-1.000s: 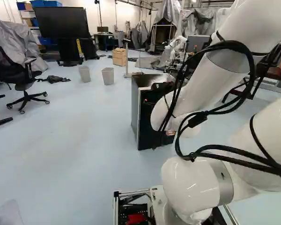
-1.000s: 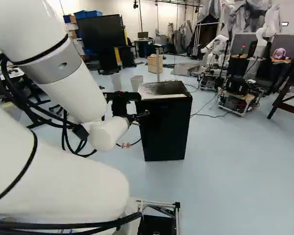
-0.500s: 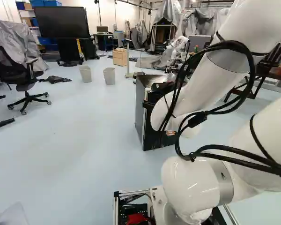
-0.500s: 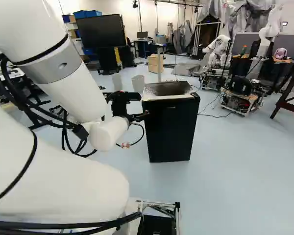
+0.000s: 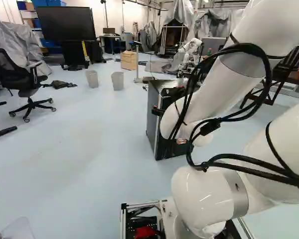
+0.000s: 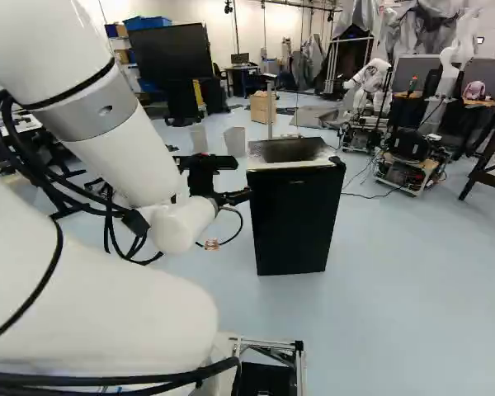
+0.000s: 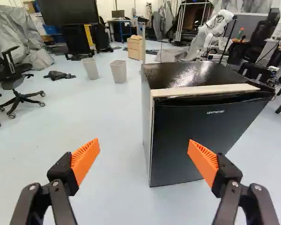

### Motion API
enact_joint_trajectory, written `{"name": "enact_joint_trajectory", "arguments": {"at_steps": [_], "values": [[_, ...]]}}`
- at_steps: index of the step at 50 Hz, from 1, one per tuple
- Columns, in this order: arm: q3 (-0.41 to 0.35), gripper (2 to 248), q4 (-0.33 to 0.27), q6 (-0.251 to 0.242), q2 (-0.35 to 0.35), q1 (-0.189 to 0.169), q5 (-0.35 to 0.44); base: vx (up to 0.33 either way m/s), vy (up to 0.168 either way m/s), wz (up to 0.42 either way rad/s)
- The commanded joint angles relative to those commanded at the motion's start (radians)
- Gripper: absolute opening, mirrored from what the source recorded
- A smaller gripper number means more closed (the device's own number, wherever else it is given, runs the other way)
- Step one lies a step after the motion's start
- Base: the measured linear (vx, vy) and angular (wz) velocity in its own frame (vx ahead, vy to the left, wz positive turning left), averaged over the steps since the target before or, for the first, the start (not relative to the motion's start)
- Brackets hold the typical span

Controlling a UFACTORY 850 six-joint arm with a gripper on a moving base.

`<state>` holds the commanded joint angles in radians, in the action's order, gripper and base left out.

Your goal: Grab a drink from the fridge

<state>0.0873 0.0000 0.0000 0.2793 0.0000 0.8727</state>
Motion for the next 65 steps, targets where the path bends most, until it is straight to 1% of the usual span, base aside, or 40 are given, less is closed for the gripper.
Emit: {"name": "enact_joint_trajectory", "arguments": {"at_steps": [6, 12, 21, 31, 45, 65], "values": [[0.001, 247, 0.000, 0.000, -0.001, 0.002, 0.000, 0.000, 0.000, 0.000], [0.007, 247, 0.000, 0.000, -0.008, 0.011, 0.000, 0.000, 0.000, 0.000], [0.027, 247, 0.011, 0.000, -0.032, 0.034, 0.002, 0.000, 0.000, 0.000], [0.068, 247, 0.038, 0.000, -0.078, 0.062, 0.013, 0.000, 0.000, 0.000], [0.127, 247, 0.110, 0.000, -0.143, 0.105, 0.036, 0.000, 0.000, 0.000], [0.205, 247, 0.244, 0.000, -0.225, 0.163, 0.088, 0.000, 0.000, 0.000]]}}
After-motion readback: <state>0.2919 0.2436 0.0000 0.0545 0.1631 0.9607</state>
